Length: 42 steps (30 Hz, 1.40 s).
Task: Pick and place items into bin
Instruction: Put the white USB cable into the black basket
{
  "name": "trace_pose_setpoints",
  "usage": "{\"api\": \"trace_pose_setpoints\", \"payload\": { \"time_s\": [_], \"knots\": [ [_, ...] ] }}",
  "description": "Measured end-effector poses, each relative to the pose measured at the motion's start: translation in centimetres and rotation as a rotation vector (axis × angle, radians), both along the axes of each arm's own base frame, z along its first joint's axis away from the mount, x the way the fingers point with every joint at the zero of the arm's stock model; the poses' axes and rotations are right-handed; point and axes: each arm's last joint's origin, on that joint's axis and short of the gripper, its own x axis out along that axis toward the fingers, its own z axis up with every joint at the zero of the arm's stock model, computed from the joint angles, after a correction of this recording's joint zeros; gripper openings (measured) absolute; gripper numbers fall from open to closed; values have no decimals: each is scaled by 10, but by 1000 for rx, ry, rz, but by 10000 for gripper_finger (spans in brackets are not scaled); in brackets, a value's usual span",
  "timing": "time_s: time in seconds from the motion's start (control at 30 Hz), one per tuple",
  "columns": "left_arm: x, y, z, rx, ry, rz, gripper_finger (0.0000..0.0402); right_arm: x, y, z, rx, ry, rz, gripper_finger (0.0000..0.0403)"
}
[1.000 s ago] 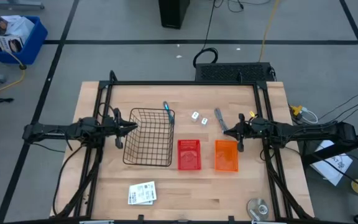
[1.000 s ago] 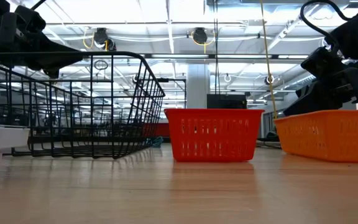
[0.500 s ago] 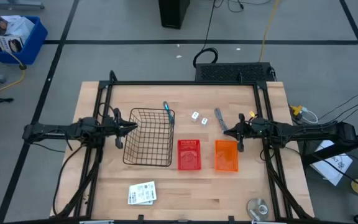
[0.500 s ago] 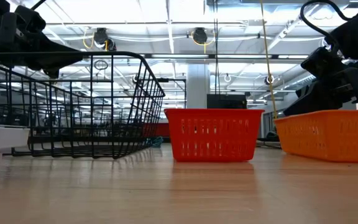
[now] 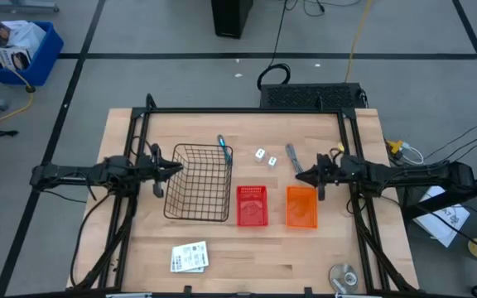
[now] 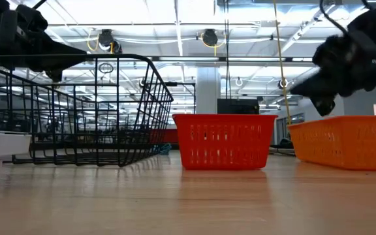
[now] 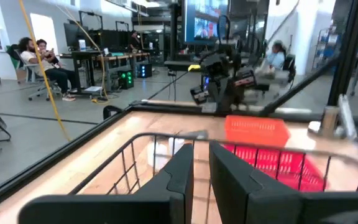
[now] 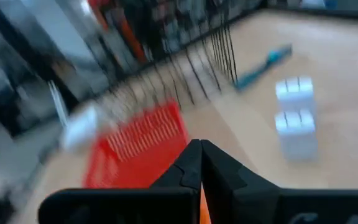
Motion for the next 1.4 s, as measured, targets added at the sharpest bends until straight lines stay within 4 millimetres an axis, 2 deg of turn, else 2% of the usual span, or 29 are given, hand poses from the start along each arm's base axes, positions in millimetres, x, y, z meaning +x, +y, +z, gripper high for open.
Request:
{"api": "trace_pose_setpoints", "payload": {
  "time_s": [0.13, 0.27, 0.33, 0.47, 0.6, 0.7, 0.9, 1.0, 1.23, 1.4],
  "knots": [
    [0, 0, 3, -127, -53, 6, 58, 2, 1, 16, 81, -165, 5, 0],
    [-1, 1, 6, -194, -100, 31, 58, 1, 0, 27, 20, -280, -19, 0],
    [-1, 1, 6, -265, -107, 9, 58, 1, -1, 32, 43, -333, -41, 0],
    [0, -3, 6, -407, -108, -138, 58, 0, 6, 42, 164, -446, 20, 0],
    [-2, -9, 16, -545, -185, -293, 58, 2, 16, 45, 185, -483, 105, 0],
    [-5, -14, 24, -570, -241, -413, 58, 2, 25, 51, 189, -540, 147, 0],
    [-8, -23, 29, -566, -276, -516, 58, 13, 53, 41, 120, -411, 120, 0],
    [-9, -27, 29, -566, -265, -549, 58, 24, 68, 61, 91, -451, 126, 0],
    [-9, -33, 28, -520, -246, -593, 58, 54, 96, 90, -52, -455, 178, 0],
    [-10, -33, 28, -469, -253, -584, 58, 67, 95, 92, -150, -356, 18, 0]
  ]
}}
